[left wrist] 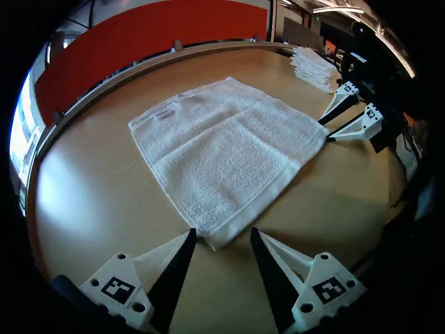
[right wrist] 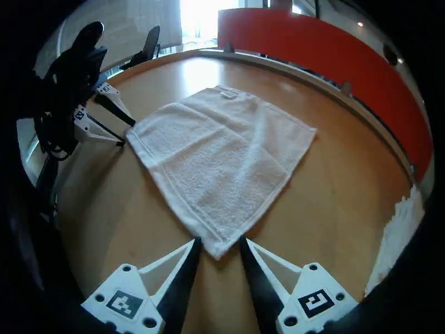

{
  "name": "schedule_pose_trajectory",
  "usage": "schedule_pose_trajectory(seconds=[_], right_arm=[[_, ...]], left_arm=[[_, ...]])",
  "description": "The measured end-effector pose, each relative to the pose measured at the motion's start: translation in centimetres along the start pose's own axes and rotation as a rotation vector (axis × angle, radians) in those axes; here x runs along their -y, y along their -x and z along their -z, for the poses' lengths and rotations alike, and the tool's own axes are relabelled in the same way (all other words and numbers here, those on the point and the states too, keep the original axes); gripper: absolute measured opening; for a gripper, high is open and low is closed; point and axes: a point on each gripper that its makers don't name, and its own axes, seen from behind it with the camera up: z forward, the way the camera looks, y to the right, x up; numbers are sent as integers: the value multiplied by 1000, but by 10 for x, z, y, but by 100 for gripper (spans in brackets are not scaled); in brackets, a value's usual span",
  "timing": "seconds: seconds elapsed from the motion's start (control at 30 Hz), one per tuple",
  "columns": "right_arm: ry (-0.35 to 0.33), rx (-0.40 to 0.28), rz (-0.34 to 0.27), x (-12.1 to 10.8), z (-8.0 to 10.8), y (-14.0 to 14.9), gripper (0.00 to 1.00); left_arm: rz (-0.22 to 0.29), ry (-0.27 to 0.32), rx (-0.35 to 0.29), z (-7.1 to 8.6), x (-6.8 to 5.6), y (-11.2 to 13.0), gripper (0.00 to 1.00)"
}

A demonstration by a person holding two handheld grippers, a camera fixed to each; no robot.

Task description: Fold towel

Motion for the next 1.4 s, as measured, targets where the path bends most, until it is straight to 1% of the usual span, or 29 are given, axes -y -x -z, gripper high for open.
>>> schedule_pose_trajectory(seconds=[0.07,0.13,0.2,0.27,0.33,0.47,0.6,0.77,0.9,1.07,1.3,1.4], right_arm=[[-1,1,2,0,-1,-1,46],[-3,2,5,1,-1,-1,41],[-5,3,7,1,-2,-2,35],[-5,4,8,1,-2,-2,29],[-4,4,7,1,-2,-2,25],[-3,3,0,1,-1,-3,19],[-5,2,-10,1,0,-4,17],[-4,-4,-12,1,2,-5,16],[-4,-5,-8,1,5,-7,16],[-5,7,-8,2,6,-6,15],[-17,45,-24,3,4,-4,15],[-25,49,-20,3,3,-4,15]], left_arm=[[0,1,3,0,-1,0,67],[0,2,7,0,-2,0,59],[2,1,10,0,-2,0,52],[7,-2,13,0,-2,0,47],[12,-7,15,0,-2,0,36],[20,-17,18,0,-1,0,19],[24,-19,18,0,-3,-1,15],[51,-18,18,1,-4,-2,14],[61,-15,18,3,-4,-3,14],[64,-17,14,4,-5,-5,14],[54,-18,22,1,-7,-3,14],[55,-19,21,2,-7,-3,14]])
